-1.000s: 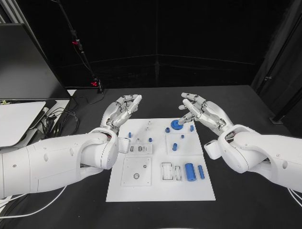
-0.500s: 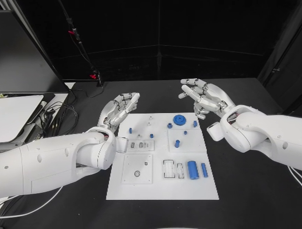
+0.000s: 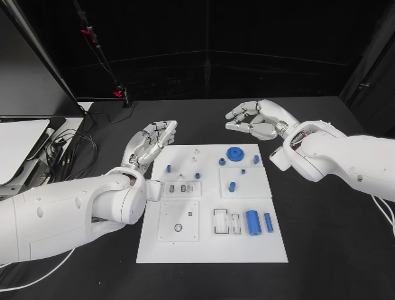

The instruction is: Assemble the parts on the task board

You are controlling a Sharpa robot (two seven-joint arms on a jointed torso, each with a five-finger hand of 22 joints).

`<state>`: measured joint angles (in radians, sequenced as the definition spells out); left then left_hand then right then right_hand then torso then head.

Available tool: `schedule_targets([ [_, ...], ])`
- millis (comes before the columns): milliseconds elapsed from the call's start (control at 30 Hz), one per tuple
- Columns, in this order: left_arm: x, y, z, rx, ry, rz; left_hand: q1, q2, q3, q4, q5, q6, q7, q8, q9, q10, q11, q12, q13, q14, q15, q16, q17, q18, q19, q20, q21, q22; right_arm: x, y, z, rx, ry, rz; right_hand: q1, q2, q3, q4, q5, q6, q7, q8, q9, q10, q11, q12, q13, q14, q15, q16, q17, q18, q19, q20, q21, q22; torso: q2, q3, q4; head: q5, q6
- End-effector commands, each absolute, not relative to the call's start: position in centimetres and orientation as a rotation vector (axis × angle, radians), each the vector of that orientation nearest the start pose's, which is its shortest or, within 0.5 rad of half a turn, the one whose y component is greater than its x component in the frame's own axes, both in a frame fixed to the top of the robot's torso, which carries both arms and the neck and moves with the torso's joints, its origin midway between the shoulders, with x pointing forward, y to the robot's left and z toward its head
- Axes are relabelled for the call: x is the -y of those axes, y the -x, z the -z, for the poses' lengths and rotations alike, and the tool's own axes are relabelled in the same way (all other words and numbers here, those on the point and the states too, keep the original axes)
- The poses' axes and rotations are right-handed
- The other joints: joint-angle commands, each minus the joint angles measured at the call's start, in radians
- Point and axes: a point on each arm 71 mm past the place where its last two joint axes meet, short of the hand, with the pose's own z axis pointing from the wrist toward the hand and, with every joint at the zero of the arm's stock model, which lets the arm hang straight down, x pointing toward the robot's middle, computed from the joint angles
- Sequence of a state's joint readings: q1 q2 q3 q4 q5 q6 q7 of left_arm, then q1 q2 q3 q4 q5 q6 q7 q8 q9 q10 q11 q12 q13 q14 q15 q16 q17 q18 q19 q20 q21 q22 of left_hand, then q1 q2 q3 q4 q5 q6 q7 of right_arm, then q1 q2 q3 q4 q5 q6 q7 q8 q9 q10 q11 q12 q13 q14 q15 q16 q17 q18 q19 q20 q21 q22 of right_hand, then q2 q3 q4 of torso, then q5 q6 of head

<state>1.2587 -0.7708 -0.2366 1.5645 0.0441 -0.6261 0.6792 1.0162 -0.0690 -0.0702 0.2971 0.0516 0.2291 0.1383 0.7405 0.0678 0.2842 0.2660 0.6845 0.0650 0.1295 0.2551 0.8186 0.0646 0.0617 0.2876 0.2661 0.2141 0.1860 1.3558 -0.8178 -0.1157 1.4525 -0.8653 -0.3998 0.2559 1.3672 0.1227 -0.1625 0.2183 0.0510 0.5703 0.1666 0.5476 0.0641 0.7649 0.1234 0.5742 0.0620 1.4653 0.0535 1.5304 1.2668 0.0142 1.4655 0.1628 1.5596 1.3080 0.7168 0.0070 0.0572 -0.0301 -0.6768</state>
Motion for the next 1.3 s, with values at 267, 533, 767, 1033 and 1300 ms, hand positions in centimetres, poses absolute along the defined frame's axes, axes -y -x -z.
schedule_targets([
  [267, -18.5, -46.2, 17.5, -0.997, 0.746, 1.553, -0.003, 0.015, 0.008, 0.0, 0.005, 0.005, 0.16, 0.003, 0.0, 0.007, 0.001, 0.004, 0.0, -0.002, 0.008, 0.005, 0.0, 0.02, -0.004, 0.008, 0.007, 0.001, 18.7, -51.6, 12.8, -1.494, 0.256, -0.75, 0.151, -0.033, 0.018, -0.03, -0.004, 0.138, -0.021, -0.113, -0.001, 0.047, -0.009, -0.115, -0.001, 0.056, -0.014, 0.009, 0.015, -0.009, 0.094, -0.014, 0.005, 0.242, 0.029, 0.0025, 0.0216, -0.013, -0.002],
  [533, -18.6, -46.2, 17.5, -0.999, 0.747, 1.555, -0.002, 0.025, 0.011, 0.0, 0.007, 0.005, 0.16, 0.003, -0.001, 0.006, 0.001, 0.003, 0.0, -0.003, 0.008, 0.005, 0.0, 0.021, -0.005, 0.01, 0.008, 0.001, 17.0, -52.1, 13.5, -1.53, 0.393, -0.618, 0.193, -0.05, 0.015, -0.013, -0.004, 0.202, -0.044, -0.18, -0.001, 0.091, -0.024, -0.18, -0.001, 0.057, -0.023, 0.007, 0.011, -0.008, 0.091, -0.025, 0.003, 0.237, 0.04, 0.0046, 0.0316, -0.019, -0.003],
  [767, -18.7, -46.2, 17.5, -0.997, 0.747, 1.555, -0.001, 0.032, 0.014, -0.001, 0.008, 0.004, 0.16, 0.002, -0.001, 0.006, 0.001, 0.003, 0.0, -0.003, 0.008, 0.005, 0.0, 0.022, -0.005, 0.011, 0.009, 0.001, 15.9, -52.9, 14.1, -1.567, 0.463, -0.528, 0.216, -0.052, 0.017, -0.003, -0.004, 0.225, -0.046, -0.216, 0.0, 0.113, -0.027, -0.213, -0.001, 0.058, -0.027, 0.006, 0.01, -0.008, 0.09, -0.027, 0.002, 0.235, 0.042, 0.004, 0.0348, -0.022, -0.01],
  [1033, -18.8, -46.2, 17.4, -0.997, 0.748, 1.558, -0.001, 0.035, 0.014, -0.001, 0.009, 0.004, 0.16, 0.002, -0.001, 0.006, 0.002, 0.003, 0.0, -0.003, 0.008, 0.005, 0.0, 0.022, -0.006, 0.011, 0.01, 0.001, 15.4, -53.4, 14.8, -1.614, 0.496, -0.465, 0.23, -0.052, 0.017, 0.014, -0.004, 0.25, -0.044, -0.254, 0.0, 0.145, -0.025, -0.246, 0.0, 0.058, -0.026, 0.005, 0.007, -0.007, 0.088, -0.027, 0.001, 0.232, 0.033, 0.0007, 0.0333, -0.017, -0.028],
  [1300, -18.9, -46.2, 17.4, -0.998, 0.749, 1.555, 0.0, 0.041, 0.016, -0.001, 0.01, 0.005, 0.16, 0.002, -0.001, 0.006, 0.001, 0.003, 0.0, -0.003, 0.008, 0.005, 0.0, 0.023, -0.006, 0.012, 0.011, 0.002, 15.3, -53.4, 15.4, -1.658, 0.514, -0.444, 0.236, -0.053, 0.014, 0.027, -0.004, 0.263, -0.044, -0.279, 0.0, 0.178, -0.023, -0.265, 0.0, 0.058, -0.025, 0.004, 0.004, -0.007, 0.088, -0.026, 0.001, 0.231, 0.028, -0.0014, 0.0312, -0.015, -0.038],
])
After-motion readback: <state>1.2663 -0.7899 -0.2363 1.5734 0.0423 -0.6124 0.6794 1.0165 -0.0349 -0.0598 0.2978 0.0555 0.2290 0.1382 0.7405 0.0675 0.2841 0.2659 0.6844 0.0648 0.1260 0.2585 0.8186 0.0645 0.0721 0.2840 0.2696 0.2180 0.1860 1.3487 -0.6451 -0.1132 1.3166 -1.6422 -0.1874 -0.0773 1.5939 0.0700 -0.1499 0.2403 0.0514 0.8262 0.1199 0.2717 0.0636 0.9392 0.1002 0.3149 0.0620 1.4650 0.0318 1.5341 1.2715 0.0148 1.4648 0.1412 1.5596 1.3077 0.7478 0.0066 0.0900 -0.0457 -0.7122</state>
